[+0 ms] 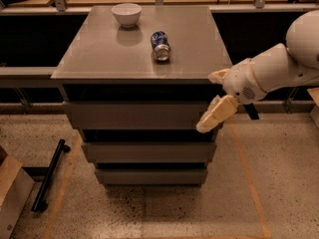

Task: Open top drawer

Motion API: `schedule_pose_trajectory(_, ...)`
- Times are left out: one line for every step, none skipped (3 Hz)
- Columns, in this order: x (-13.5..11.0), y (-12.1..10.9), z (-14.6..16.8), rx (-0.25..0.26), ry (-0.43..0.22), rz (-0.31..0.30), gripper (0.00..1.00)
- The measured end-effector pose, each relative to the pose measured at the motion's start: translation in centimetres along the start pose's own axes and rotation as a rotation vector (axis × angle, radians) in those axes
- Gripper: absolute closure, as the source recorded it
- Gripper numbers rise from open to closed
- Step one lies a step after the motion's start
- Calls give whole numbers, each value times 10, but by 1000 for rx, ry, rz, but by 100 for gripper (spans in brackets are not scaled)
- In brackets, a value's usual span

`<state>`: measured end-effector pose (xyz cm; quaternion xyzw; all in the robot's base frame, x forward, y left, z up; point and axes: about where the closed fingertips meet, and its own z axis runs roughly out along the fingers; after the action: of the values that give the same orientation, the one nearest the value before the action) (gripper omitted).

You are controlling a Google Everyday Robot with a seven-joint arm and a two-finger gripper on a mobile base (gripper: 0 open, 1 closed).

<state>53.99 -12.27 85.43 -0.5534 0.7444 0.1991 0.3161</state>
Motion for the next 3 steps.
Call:
schedule_pose_trajectory(0, -7, 31, -13, -40, 16, 0)
schedule_pose_trajectory(9, -22, 81, -34, -52, 56, 0)
schedule_pose_trajectory(9, -22, 83, -36, -53, 57, 0)
